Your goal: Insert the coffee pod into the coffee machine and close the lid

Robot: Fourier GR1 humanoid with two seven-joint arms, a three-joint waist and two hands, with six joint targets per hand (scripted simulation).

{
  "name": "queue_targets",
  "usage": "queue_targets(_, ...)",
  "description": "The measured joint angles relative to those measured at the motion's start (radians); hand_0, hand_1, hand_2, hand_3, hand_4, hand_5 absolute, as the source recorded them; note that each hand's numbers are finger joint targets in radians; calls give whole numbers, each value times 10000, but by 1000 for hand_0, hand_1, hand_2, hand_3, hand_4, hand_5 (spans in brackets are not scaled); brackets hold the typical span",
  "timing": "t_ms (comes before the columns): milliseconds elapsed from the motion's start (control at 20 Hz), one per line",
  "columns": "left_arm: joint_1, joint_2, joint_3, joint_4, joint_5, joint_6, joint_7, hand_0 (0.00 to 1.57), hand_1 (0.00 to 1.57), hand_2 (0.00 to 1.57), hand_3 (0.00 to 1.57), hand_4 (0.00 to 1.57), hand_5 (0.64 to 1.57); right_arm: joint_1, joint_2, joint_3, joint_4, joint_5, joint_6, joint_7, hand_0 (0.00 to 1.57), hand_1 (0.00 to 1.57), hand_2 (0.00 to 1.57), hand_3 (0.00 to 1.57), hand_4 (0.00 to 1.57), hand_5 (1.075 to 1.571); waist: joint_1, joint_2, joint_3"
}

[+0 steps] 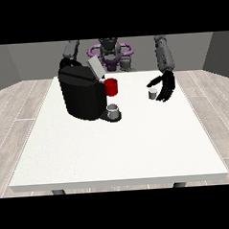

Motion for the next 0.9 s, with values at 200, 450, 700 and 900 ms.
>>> queue_targets(200, -240, -131, -6, 340, -396, 728, -264, 686, 686, 849, 651, 288, 1571, -15, 35, 130, -102, 69, -72, 264, 0, 0, 0, 0, 515, 1571, -78, -38, 2)
queue_targets(450, -482, -329, -18, 669, -784, 1398, -551, 920, 920, 1042, 829, 361, 1571, -340, -57, -147, 159, 9, -138, 300, 0, 0, 0, 0, 524, 1571, 63, 19, 3)
queue_targets(700, -662, -170, -118, 1081, -1285, 1825, -630, 970, 970, 1054, 793, 319, 1571, -276, -31, -141, 21, -149, -1, 305, 0, 0, 0, 0, 505, 1571, -156, 37, 12)
queue_targets(900, -777, -81, -166, 1308, -1549, 1958, -853, 1225, 1225, 1358, 1305, 473, 1571, -160, -27, -116, -30, -387, 14, 122, 0, 0, 0, 0, 535, 1571, -185, 67, 21)
